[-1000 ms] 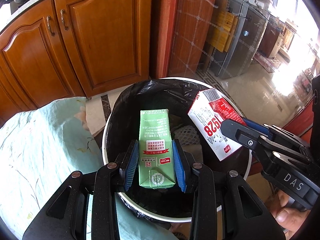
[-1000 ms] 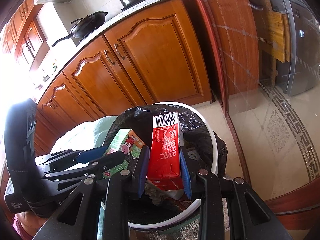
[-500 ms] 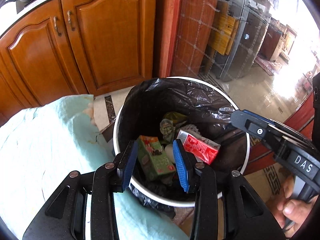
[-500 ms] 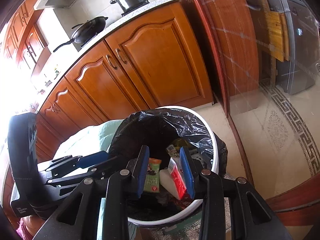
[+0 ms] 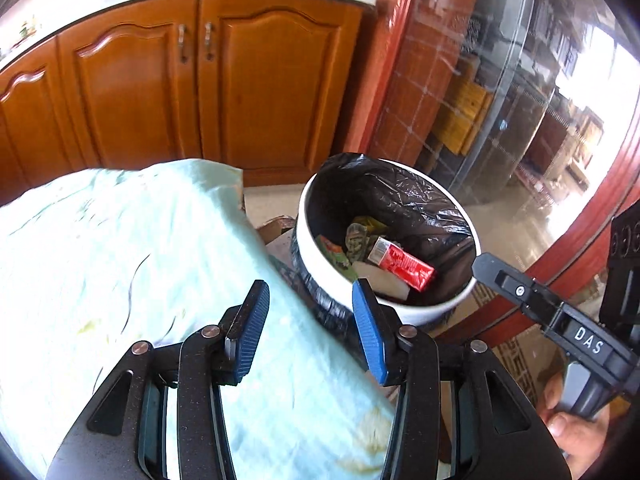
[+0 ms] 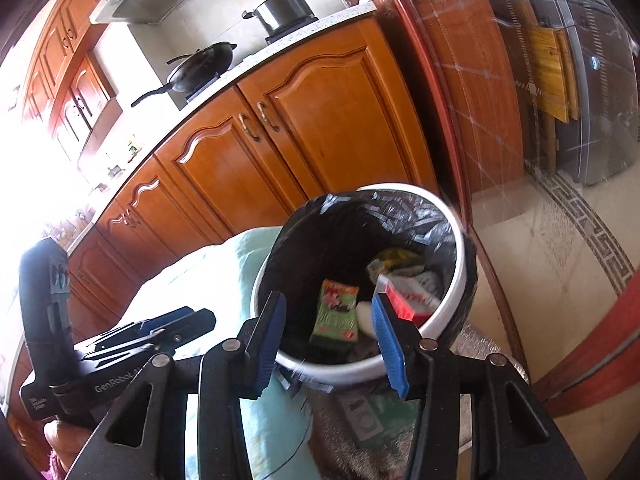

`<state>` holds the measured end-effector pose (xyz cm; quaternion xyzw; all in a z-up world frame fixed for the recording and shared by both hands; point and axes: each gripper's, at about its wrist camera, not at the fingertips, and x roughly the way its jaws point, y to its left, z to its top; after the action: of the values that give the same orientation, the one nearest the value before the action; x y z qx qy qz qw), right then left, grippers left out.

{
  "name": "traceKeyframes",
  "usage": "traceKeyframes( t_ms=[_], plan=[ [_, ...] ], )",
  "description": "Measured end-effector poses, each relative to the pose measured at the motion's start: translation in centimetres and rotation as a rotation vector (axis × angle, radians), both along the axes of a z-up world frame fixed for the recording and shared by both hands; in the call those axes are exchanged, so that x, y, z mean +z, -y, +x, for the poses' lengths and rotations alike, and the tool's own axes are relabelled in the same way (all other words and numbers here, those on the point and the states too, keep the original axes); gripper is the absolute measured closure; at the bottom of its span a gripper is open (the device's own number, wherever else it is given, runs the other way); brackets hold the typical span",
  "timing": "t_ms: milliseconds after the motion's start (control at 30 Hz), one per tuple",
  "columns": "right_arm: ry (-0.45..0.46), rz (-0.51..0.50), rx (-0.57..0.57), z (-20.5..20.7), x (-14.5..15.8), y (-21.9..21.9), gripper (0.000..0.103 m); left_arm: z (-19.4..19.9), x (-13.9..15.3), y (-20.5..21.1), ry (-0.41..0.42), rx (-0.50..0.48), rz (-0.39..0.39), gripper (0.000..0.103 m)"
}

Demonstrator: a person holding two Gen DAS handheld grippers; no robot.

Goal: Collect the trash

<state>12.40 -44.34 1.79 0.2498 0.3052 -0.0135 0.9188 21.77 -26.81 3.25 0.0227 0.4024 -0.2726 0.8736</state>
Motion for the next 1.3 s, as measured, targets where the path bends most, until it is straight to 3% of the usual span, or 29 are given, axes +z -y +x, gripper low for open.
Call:
traceKeyframes(
  t_ms=[433, 600, 767, 967, 1067, 1300],
  plan=[
    [0.113, -0.079, -0.028, -6.5, 0.4, -6.7, 0.048, -6.8, -0.1, -6.5, 0.070, 0.073, -0.061, 0.056],
    [0.182, -0.147, -0.072, -9.0, 0.7, -8.7, 0.030, -9.5, -0.5, -8.8, 0.135, 0.134, -0.062, 0.050],
    [0.231, -0.191, -0.109, -10.9, 0.7, -10.1, 0.011, -11.8, -0.6, -10.7, 0.224, 0.196, -0.073, 0.028],
    [0.284, -0.305, -0.111, -13.0, 0.7, -12.7, 0.002, -14.0, -0.4, -12.0, 0.342, 0.244, -0.096, 0.009],
    [0.317, -0.355, -0.112, -13.8, 0.6, -13.7, 0.002, -15.2, -0.5, -12.3, 0.401, 0.255, -0.087, 0.003],
    [0.334, -0.396, -0.136, -14.6, 0.2, -14.2, 0.001, -16.5, -1.4, -13.2, 0.427, 0.257, -0.056, 0.002]
  ],
)
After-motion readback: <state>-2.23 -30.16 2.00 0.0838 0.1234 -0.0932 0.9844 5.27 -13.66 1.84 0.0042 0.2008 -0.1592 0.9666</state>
